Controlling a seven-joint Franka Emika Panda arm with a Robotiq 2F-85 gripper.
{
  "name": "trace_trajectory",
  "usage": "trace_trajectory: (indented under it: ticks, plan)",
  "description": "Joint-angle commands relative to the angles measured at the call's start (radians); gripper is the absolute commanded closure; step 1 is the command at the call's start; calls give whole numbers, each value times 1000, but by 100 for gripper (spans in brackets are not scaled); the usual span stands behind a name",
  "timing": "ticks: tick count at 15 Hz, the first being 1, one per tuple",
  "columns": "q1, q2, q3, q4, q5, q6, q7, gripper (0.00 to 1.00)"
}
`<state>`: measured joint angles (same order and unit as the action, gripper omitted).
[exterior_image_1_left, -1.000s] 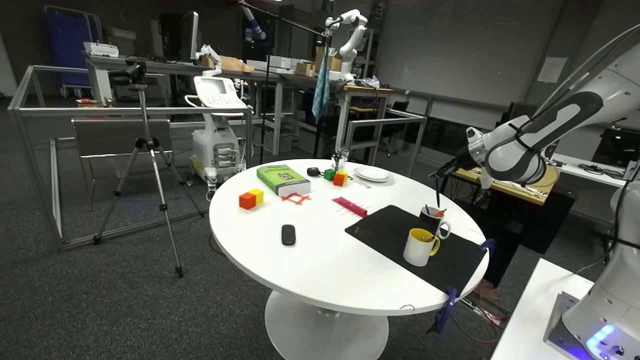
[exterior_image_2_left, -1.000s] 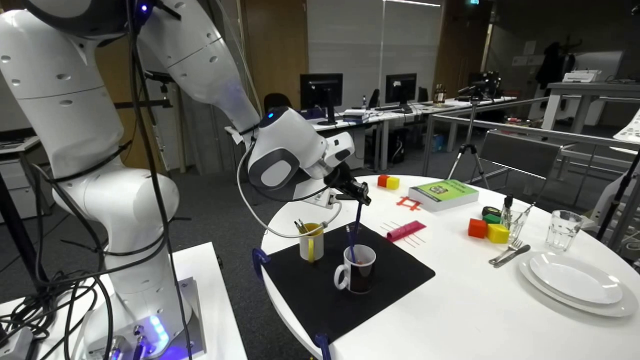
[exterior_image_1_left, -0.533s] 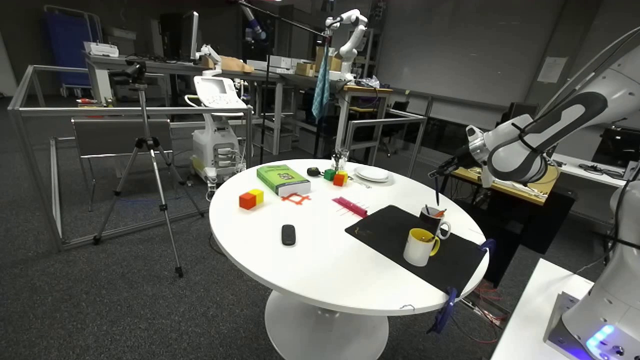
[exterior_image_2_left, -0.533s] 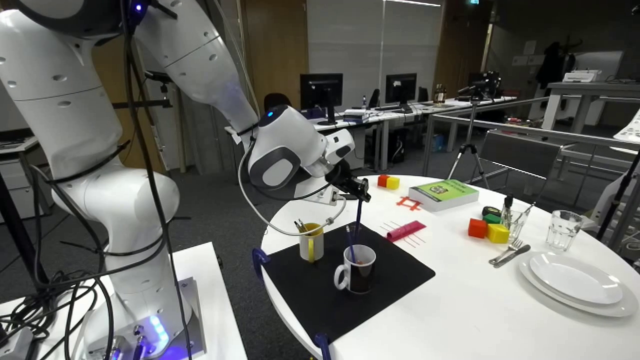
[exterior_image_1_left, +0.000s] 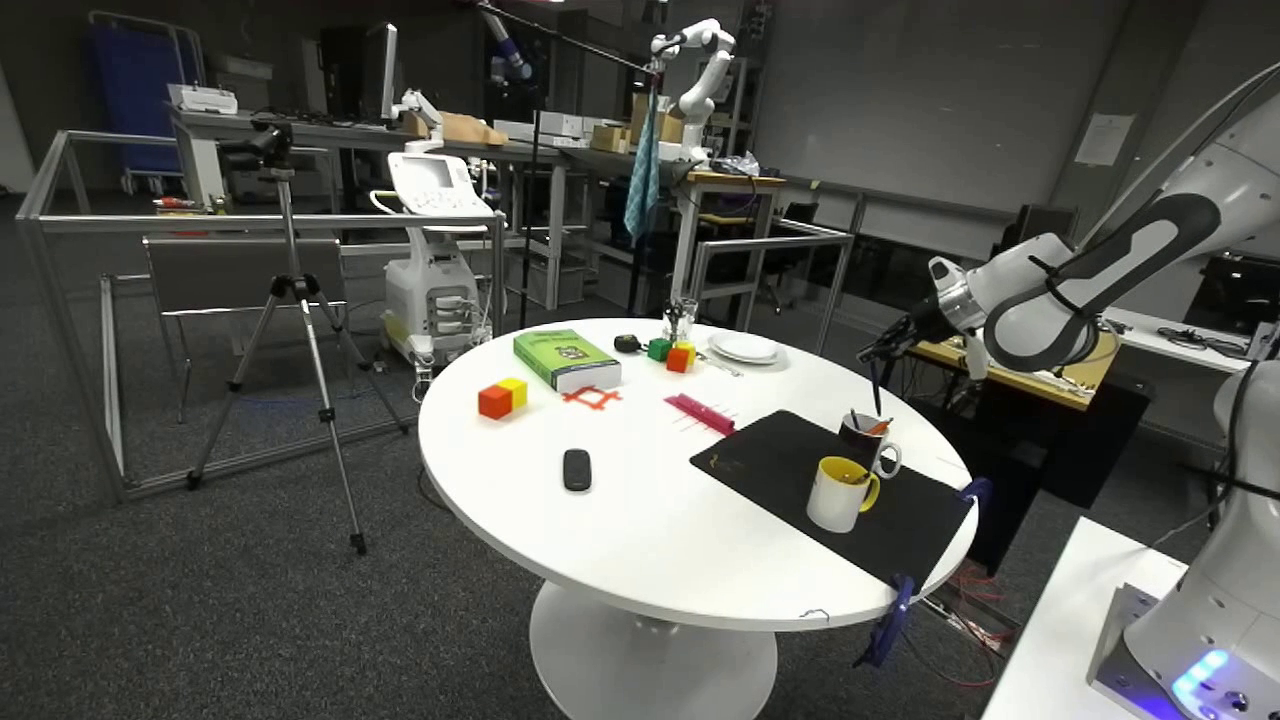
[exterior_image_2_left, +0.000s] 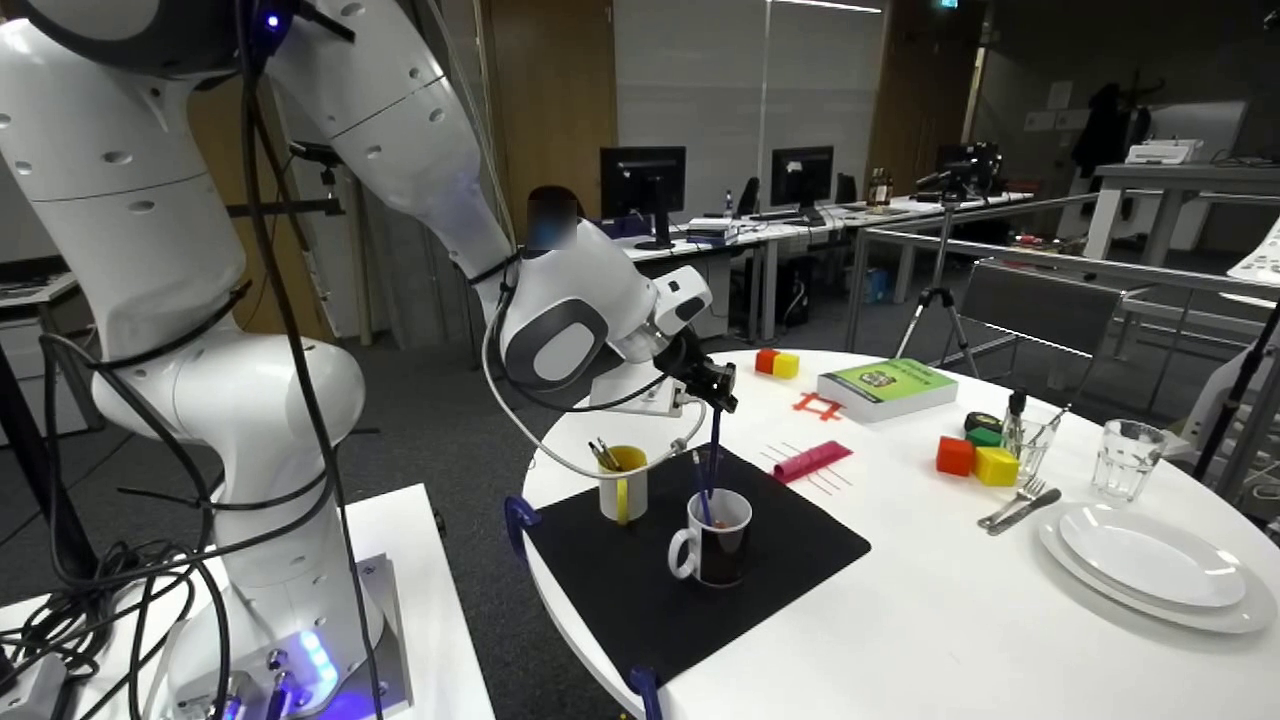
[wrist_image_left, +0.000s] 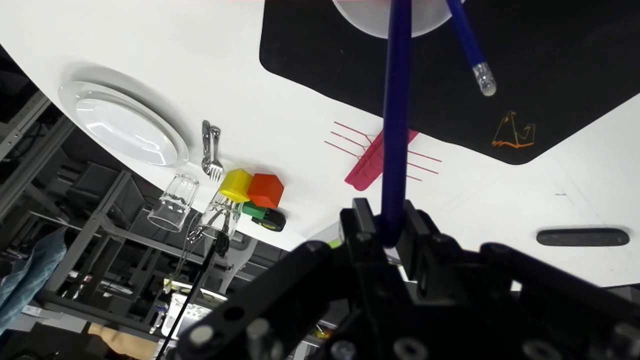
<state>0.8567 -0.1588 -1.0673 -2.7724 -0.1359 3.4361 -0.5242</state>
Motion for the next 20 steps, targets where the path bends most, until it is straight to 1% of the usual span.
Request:
trace_trajectory:
  ticks: [1,3,5,8,10,13,20]
  plan:
    - [98,-74,-132,0,-100,-63,23,96]
    - [156,-102,-212,0,-138,-87,25,96]
    - [227,-140,-310,0,-162,-96,8,96]
    - [329,-183,-456,-1,-182,-74,-15,96]
    - [383,-208,-536,-2,-188,-62,-32,96]
    - [463,-236,-631,4,-186,-59,-69,96]
    - [639,-295,-820,41,-176,-77,-135,96]
